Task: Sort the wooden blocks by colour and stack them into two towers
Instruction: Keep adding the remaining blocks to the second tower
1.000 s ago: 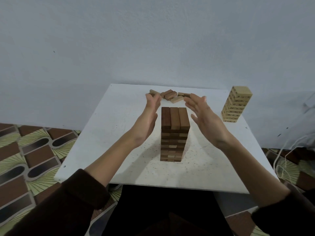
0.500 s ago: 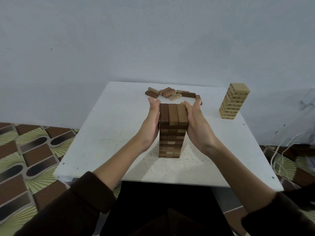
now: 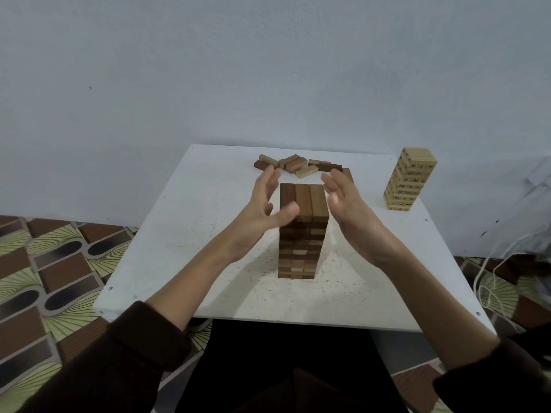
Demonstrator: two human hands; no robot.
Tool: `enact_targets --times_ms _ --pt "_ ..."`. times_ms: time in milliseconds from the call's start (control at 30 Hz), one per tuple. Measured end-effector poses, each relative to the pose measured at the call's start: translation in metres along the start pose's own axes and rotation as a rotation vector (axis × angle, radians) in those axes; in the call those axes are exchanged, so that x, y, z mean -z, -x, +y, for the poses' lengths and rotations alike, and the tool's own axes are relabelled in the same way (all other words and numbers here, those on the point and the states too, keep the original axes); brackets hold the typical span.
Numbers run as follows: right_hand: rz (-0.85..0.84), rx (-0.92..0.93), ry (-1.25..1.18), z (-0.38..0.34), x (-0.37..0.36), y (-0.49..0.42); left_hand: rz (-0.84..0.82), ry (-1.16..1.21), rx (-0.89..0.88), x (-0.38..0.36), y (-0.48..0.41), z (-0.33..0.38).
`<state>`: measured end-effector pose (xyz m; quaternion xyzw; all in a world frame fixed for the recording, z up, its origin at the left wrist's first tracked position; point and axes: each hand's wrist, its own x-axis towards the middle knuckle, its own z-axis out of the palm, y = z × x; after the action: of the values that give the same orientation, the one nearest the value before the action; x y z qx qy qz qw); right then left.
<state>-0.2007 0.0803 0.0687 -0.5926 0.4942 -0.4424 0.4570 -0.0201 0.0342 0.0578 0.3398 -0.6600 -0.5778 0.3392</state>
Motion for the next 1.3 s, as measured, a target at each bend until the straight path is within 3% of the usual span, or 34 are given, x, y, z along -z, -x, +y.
enact_targets --times_ms 133,300,1133,1300 --pt "-0.070 0.026 0.218 -0.003 0.012 -0.002 -0.022 -0.202 -0.045 0.010 -0.002 0.002" --pt "-0.090 0.047 0.279 0.001 0.014 -0.010 -0.025 -0.220 -0.044 0.012 -0.006 0.002" --pt "-0.072 0.045 0.250 -0.004 0.012 -0.016 -0.013 -0.206 -0.031 0.012 -0.011 0.001" --pt "-0.038 0.035 0.186 -0.006 0.007 -0.010 0.039 -0.025 -0.014 0.004 -0.004 0.008"
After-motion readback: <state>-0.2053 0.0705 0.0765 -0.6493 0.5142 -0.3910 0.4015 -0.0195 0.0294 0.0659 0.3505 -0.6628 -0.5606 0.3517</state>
